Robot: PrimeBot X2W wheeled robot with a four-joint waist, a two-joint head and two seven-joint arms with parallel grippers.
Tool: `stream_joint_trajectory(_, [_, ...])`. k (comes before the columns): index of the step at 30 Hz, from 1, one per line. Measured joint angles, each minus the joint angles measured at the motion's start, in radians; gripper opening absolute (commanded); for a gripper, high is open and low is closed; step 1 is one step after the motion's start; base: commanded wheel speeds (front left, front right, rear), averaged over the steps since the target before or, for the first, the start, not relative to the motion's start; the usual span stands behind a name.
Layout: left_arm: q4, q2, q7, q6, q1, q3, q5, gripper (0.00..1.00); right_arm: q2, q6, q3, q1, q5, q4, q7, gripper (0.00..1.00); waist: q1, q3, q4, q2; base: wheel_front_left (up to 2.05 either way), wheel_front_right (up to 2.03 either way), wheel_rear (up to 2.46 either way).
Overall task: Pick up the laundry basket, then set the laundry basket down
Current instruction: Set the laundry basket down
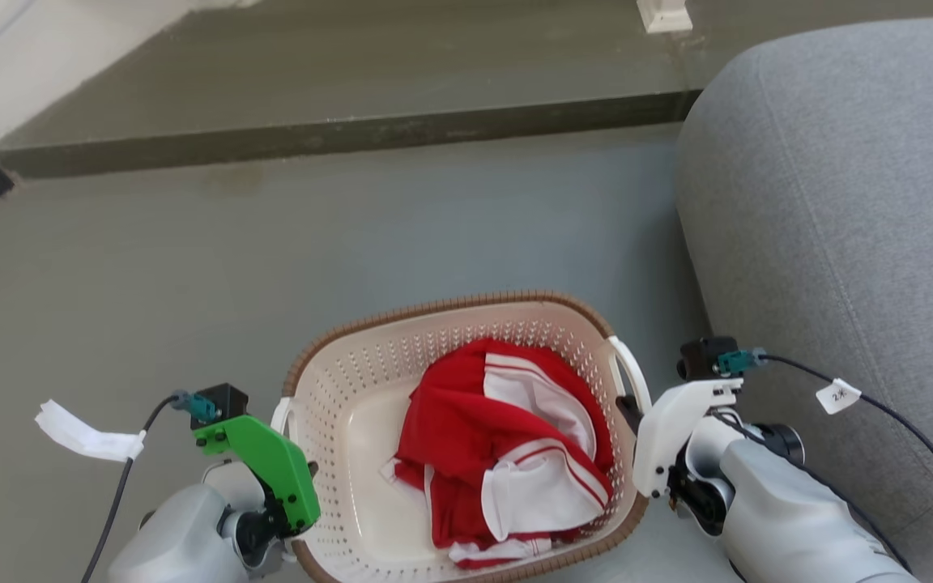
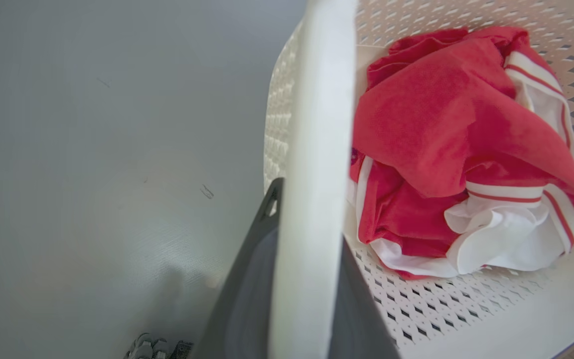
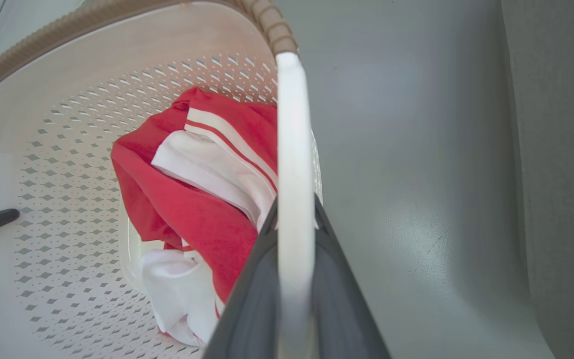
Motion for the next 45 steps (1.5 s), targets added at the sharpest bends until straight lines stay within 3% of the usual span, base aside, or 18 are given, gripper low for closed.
stream_joint_trajectory(22, [-0.007, 0.017, -0.093, -0.001, -0.175, -0.03, 0.064, 0.0, 0.001, -0.034, -0.007, -0.152, -0.012, 0.007, -0.069, 0.0, 0.0001, 0.298, 0.03, 0.0, 0.0, 0.0, 0.0])
stream_joint_trajectory(45, [-0.005, 0.026, -0.206, -0.001, -0.367, -0.042, 0.121, 0.0, -0.008, -0.043, -0.027, -0.3, -0.009, -0.006, -0.139, 0.0, 0.0002, 0.621, 0.046, 0.0, 0.0, 0.0, 0.0])
